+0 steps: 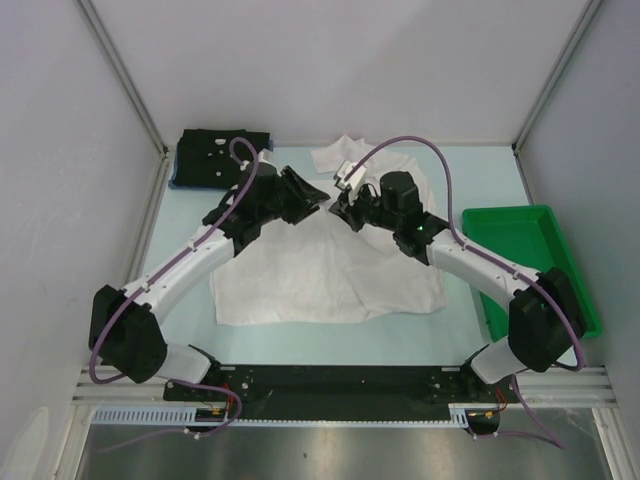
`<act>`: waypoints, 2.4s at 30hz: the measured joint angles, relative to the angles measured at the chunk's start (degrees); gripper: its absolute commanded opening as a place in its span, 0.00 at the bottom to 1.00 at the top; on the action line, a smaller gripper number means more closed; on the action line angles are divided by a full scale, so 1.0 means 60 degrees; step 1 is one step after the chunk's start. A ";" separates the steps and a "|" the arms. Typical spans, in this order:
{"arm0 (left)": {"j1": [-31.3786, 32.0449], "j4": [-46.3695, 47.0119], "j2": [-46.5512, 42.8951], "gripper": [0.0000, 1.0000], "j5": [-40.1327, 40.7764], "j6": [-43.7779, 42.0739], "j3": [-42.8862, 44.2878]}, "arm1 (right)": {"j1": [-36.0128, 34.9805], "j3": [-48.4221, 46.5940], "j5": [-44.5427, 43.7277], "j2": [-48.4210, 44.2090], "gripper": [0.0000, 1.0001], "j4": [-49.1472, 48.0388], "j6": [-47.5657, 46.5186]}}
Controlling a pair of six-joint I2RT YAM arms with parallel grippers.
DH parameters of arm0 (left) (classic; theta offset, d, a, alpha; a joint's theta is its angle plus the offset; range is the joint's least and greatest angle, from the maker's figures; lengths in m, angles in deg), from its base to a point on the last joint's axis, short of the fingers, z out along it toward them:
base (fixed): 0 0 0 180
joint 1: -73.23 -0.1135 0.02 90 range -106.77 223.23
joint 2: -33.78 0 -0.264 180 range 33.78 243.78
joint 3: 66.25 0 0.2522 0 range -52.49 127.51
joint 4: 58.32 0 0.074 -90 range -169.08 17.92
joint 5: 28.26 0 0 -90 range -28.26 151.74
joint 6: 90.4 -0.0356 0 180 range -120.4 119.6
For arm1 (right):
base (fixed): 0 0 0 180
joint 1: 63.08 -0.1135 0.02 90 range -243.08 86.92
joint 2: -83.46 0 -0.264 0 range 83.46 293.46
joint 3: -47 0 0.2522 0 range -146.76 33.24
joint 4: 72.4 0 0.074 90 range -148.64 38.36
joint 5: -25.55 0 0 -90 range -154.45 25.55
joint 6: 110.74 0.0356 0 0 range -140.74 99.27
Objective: Fold and stack the long sleeve shirts
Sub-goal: Fold the shirt
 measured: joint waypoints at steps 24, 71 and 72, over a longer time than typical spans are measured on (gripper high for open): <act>-0.1519 0.0379 -0.1537 0.99 -0.7708 -1.5405 -0.0248 | 0.1519 -0.0688 0.5289 -0.1738 0.00 0.3184 -0.1045; 0.0816 -0.5683 0.1002 0.65 -0.4594 -1.8181 0.5027 | 0.0681 -0.0437 0.1647 -0.1650 0.00 0.2299 0.0288; 0.0721 -0.5701 0.0962 0.66 -0.4626 -1.7988 0.4972 | 0.0754 -0.0433 0.1698 -0.1687 0.00 0.2299 0.0288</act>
